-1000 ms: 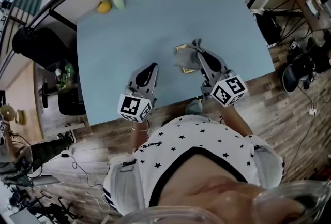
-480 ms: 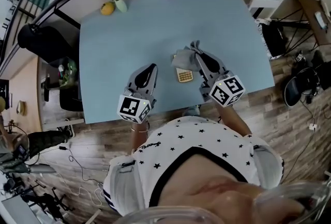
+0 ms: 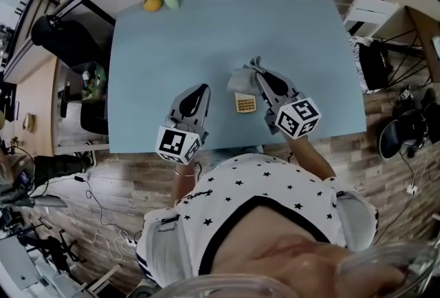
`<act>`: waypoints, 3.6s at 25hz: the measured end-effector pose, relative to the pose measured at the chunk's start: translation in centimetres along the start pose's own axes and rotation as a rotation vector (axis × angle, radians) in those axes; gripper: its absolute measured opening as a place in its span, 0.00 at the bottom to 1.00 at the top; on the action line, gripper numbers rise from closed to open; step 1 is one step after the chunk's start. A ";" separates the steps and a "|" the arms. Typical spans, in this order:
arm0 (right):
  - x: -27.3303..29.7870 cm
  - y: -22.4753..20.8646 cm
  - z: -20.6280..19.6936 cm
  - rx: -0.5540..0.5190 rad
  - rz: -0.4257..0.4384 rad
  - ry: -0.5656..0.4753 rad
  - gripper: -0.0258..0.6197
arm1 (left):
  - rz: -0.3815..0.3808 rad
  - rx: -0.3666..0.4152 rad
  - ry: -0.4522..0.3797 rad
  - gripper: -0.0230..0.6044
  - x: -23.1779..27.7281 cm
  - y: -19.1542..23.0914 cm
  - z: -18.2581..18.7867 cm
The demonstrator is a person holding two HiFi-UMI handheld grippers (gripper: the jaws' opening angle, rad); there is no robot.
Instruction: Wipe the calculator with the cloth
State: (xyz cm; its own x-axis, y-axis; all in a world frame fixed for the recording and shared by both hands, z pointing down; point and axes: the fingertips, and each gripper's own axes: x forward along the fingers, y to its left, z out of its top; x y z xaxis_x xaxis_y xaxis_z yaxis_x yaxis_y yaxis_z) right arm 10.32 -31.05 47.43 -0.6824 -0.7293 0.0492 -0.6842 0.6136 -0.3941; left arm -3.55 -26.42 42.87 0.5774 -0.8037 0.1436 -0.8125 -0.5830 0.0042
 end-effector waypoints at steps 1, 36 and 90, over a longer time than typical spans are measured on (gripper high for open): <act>0.3 -0.1 -0.5 -0.002 0.003 0.019 0.09 | 0.006 -0.002 -0.001 0.09 0.0 0.2 0.0; 8.7 -4.9 -16.5 -0.237 -0.072 0.571 0.09 | 0.101 -0.019 0.011 0.09 -1.2 5.3 0.1; 6.2 -3.2 -17.7 -0.215 -0.003 0.562 0.09 | 0.103 -0.020 0.017 0.09 -3.1 3.2 -0.4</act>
State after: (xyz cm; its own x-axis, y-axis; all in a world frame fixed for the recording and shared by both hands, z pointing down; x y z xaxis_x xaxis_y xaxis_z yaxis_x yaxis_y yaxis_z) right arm 3.73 -32.19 65.26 -0.6717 -0.4954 0.5509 -0.6830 0.7021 -0.2014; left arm -8.00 -25.72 42.87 0.4891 -0.8573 0.1608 -0.8692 -0.4944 0.0081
